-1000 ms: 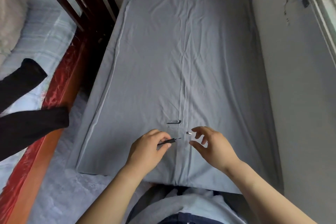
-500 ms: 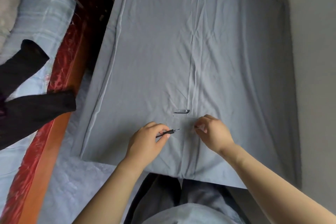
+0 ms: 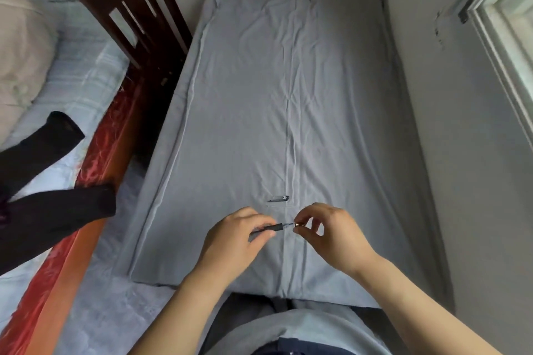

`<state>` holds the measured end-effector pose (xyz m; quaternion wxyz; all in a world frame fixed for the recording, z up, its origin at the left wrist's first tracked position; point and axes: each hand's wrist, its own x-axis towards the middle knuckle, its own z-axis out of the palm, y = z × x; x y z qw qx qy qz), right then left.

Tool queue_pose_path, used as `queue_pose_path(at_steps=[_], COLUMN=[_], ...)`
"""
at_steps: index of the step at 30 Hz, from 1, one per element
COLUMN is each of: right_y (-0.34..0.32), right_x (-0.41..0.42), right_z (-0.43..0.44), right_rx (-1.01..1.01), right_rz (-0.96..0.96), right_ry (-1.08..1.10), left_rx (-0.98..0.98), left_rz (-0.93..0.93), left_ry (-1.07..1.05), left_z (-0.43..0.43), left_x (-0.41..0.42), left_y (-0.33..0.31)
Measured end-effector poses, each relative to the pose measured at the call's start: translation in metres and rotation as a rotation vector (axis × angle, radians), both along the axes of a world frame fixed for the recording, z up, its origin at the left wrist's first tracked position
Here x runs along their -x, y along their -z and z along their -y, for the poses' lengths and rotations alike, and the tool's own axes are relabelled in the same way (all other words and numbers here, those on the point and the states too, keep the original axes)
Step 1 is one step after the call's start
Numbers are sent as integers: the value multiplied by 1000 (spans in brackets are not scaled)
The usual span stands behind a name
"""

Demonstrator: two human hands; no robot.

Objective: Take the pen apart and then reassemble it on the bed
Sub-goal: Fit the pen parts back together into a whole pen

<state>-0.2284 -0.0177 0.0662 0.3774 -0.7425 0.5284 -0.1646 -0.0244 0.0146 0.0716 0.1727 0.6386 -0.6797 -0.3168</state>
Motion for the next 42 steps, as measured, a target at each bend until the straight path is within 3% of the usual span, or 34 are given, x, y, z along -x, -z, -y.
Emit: queue_pose_path(at_steps=[12, 42], right_y=[-13, -16], right_x=[5, 6], right_z=[-16, -18], right_rx=[25, 31], right_rz=[-52, 12], right_ry=[-19, 18], left_rx=[2, 26], left_rz=[11, -94], left_ry=[116, 54], left_z=[-6, -11], left_x=[10, 9], left_y=[-2, -2])
